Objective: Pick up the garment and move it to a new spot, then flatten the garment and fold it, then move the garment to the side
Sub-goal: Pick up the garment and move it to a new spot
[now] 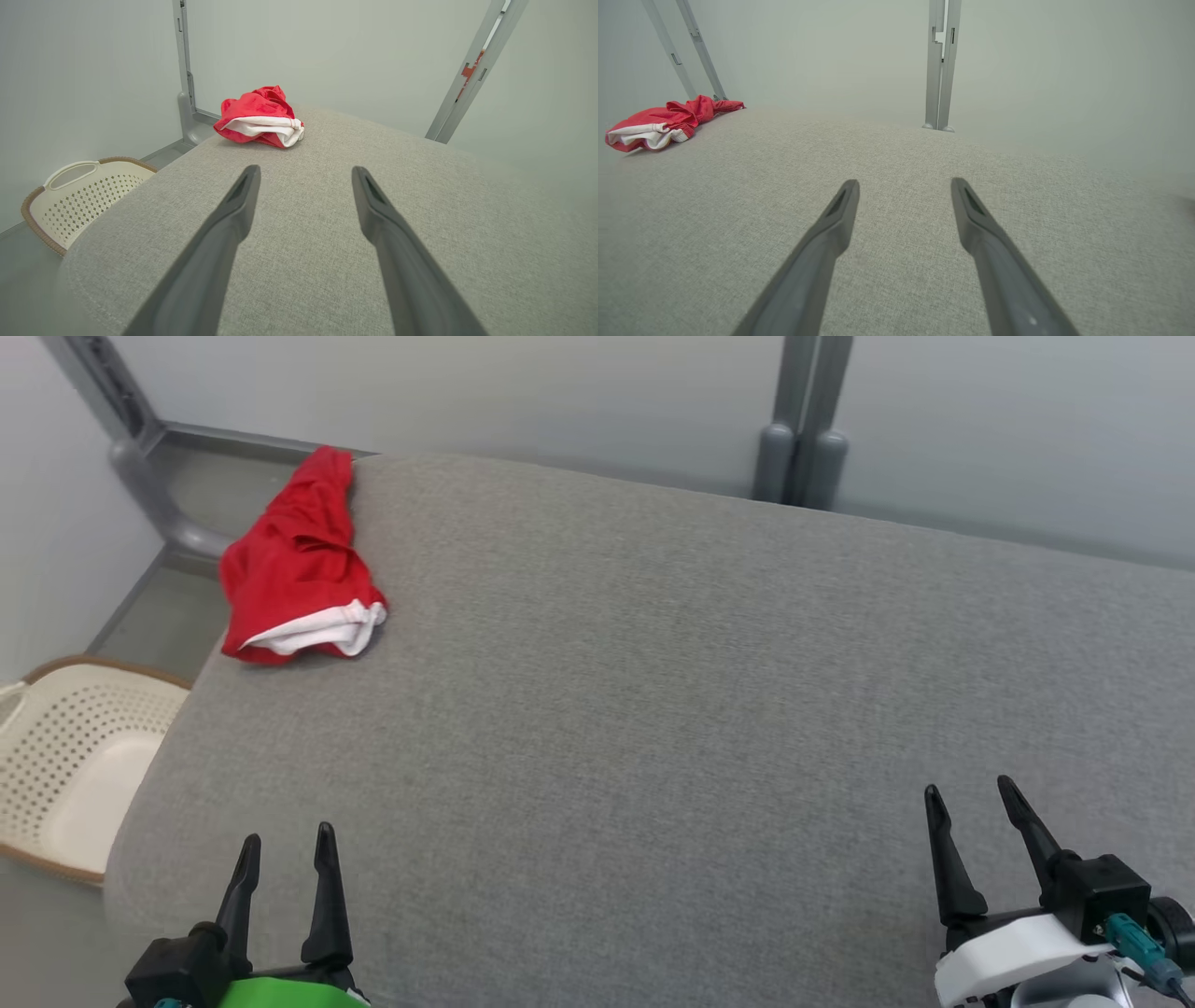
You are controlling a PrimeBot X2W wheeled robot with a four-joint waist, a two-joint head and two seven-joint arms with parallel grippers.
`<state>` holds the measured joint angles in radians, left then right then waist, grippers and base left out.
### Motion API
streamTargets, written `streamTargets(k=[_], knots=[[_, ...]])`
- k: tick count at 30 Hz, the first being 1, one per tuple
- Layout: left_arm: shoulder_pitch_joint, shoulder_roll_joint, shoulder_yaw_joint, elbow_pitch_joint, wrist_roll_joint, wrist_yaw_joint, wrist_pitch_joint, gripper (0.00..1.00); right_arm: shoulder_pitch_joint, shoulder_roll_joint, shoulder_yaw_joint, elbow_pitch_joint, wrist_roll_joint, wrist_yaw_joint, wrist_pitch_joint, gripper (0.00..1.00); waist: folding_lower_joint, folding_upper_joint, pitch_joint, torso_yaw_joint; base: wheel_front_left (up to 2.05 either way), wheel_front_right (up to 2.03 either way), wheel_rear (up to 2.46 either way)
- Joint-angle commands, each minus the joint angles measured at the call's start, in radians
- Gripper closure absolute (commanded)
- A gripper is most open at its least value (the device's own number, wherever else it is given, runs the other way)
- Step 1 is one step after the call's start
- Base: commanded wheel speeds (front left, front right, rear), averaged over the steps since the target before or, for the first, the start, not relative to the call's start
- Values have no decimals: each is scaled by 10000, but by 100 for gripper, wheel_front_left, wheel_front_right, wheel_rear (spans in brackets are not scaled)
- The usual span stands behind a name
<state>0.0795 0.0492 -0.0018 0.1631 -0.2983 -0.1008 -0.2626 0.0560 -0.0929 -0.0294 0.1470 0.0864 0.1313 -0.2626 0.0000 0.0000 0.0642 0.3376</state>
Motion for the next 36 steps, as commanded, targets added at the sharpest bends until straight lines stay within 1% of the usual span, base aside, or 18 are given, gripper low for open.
streamTargets(k=[1,7,10,11,13,15,17,19,23,26,29,33,36], knots=[[113,26,38,-33,-35,38,-27,0,-49,-58,17,51,45,-12,-29,0,0,0,42,860,0,0,0],[-205,26,-63,-133,-210,5,-27,0,-86,-124,20,-4,43,-10,-29,0,0,0,329,947,0,0,0],[-671,26,-12,-61,-344,-73,-27,0,-242,-256,113,-123,11,-12,-29,0,0,0,742,795,0,0,0],[-820,26,16,60,-512,-112,-27,0,-313,-324,138,-154,7,-10,-27,0,0,0,921,731,0,0,0],[-1399,26,56,416,-506,-167,-27,0,-482,-488,162,-218,-13,-12,-29,0,0,0,1408,594,0,0,0],[-2273,23,90,965,-676,-223,-27,0,-777,-768,219,-353,-55,-10,-29,0,0,0,2114,453,0,0,0],[-3369,122,75,1759,-621,-247,-27,0,-1093,-1120,275,-514,-94,-10,-29,0,0,0,2949,318,0,0,0],[-4534,172,165,2578,-973,-272,-24,0,-1305,-1434,293,-655,-111,-10,-29,0,0,0,3607,215,0,0,0],[-6816,672,18,4300,-1067,-298,637,0,-1715,-1921,256,-993,-101,-10,-29,0,0,0,4866,-23,0,0,0],[-8140,969,52,5644,-1186,-280,1206,0,-1628,-2168,364,-1187,-70,-12,-29,0,0,0,5296,-187,0,0,0],[-9215,1417,189,7058,-1111,12,1437,0,-1527,-2351,420,-1446,-10,-12,-27,0,0,0,5512,-429,0,0,0],[-10107,1707,211,8716,-1072,373,1849,0,-1455,-2488,471,-1543,64,-13,-1,0,0,0,5595,-716,0,0,0],[-10393,1879,236,9537,-1209,254,2063,0,-1355,-2363,503,-1524,86,-13,9,0,0,0,5469,-871,0,0,0]])
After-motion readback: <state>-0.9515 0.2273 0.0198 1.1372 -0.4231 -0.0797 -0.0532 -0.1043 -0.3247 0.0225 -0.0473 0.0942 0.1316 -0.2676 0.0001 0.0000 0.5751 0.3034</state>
